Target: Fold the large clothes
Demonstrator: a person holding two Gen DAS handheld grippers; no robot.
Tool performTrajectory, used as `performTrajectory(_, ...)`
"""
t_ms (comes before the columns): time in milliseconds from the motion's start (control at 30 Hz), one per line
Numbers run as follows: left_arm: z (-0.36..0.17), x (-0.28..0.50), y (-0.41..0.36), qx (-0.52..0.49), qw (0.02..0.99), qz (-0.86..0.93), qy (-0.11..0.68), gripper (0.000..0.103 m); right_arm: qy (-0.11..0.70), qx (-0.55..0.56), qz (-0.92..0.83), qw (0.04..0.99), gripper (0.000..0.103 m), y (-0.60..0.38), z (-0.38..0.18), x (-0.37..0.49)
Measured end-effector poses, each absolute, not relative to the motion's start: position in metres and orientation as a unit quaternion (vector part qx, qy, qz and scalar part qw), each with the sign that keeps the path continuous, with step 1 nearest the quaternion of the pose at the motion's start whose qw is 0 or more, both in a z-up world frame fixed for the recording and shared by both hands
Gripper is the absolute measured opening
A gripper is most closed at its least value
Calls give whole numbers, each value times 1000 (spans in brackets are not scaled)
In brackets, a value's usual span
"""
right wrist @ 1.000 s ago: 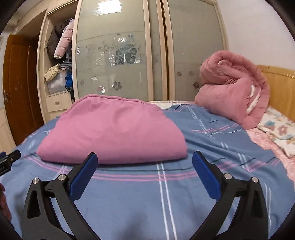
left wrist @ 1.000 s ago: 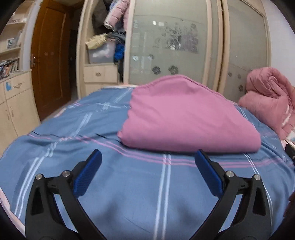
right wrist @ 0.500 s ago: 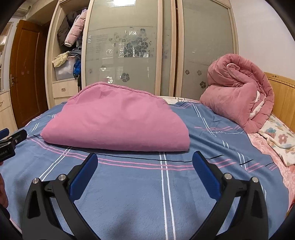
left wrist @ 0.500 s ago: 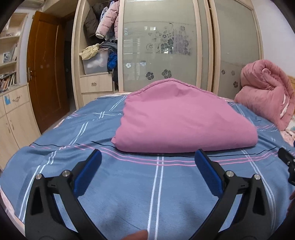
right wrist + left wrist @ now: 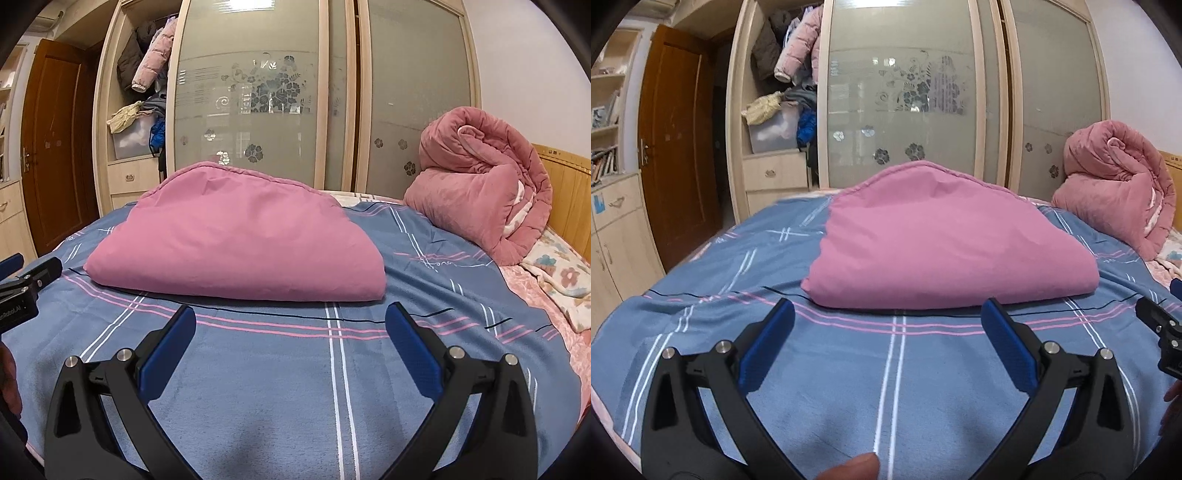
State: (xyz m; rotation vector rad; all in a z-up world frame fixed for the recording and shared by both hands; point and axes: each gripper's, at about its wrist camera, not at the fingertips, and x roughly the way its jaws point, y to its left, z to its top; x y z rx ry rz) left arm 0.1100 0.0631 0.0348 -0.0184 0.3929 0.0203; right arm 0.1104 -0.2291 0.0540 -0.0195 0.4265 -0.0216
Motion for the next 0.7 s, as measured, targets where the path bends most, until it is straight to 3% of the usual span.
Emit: performTrajectory(700,44,103,60,-10,982,0,189,101,214,-5,-11,977,102,-226,53,114)
